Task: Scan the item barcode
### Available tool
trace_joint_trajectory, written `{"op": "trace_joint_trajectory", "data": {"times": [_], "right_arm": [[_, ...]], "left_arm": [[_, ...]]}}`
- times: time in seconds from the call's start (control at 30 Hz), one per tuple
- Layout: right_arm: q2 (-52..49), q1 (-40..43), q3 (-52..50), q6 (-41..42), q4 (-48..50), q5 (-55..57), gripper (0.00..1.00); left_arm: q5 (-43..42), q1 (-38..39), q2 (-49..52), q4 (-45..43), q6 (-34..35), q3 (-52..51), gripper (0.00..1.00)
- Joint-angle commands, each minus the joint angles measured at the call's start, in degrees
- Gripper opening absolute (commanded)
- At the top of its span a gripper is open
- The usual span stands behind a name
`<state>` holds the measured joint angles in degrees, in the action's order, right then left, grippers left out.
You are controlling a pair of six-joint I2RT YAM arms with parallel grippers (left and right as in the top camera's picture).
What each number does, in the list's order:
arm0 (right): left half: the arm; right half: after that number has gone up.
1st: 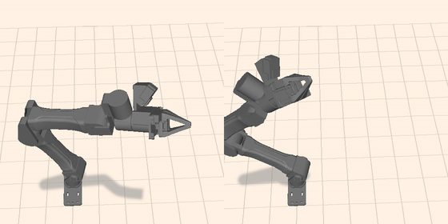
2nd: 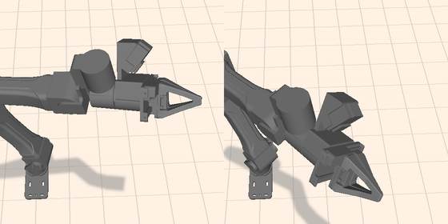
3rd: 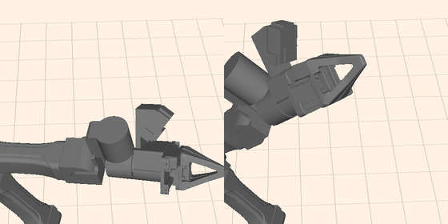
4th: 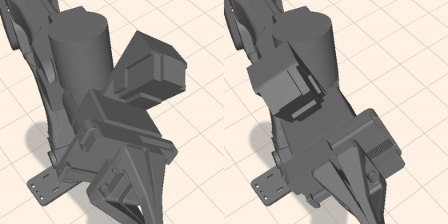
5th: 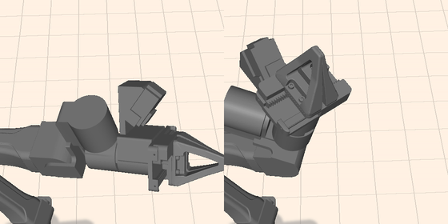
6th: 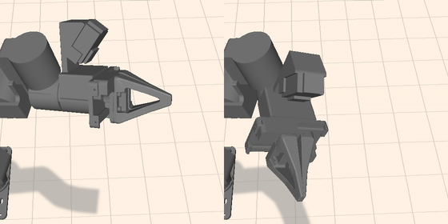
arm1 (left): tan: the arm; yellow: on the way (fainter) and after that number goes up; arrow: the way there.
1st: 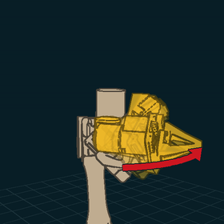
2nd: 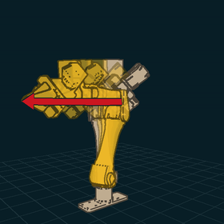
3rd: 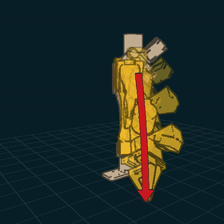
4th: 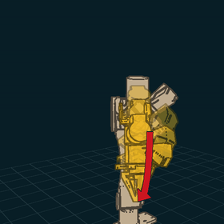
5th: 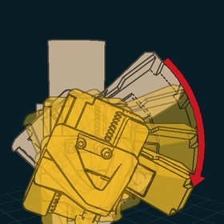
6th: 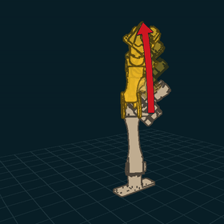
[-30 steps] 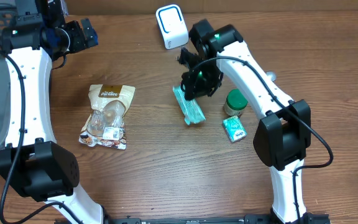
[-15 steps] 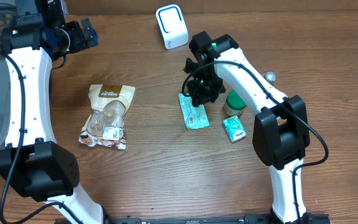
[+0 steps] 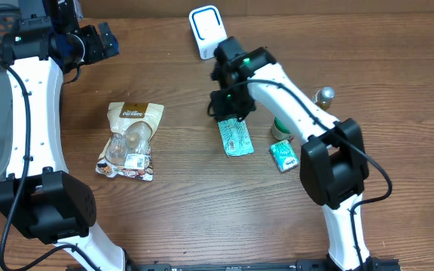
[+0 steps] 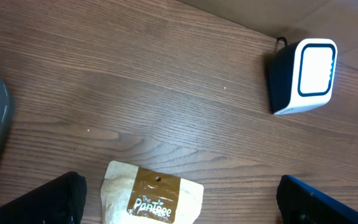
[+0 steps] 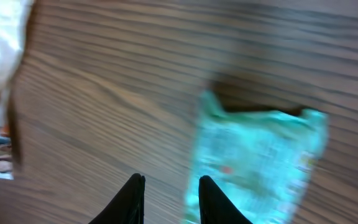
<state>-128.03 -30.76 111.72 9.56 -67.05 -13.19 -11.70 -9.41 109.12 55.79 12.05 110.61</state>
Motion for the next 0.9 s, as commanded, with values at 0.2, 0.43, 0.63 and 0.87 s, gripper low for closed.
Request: {"op": "trace_joint_trajectory", "data": {"times": [0.2,0.43,0.63,0.87], "right_arm": [[-0.04,-6.47,-0.35,2.69,5.79,-0.76,0.19],[-0.04,-9.25,-0.35,5.75,6.64,3.85,0.17],[-0.04,-9.64,-0.42,5.68,7.41,5.7,0.09],[-0.04,-9.64,-0.42,5.68,8.48,5.68,0.05]], "left_arm": [[0.11,0.04,0.26,0.09,0.2,0.13,1.0],[0.11,0.04,0.26,0.09,0.2,0.13,0.99],[0.11,0.04,0.26,0.09,0.2,0.11,1.0],[0.11,0.04,0.26,0.09,0.17,0.13,1.0]]}}
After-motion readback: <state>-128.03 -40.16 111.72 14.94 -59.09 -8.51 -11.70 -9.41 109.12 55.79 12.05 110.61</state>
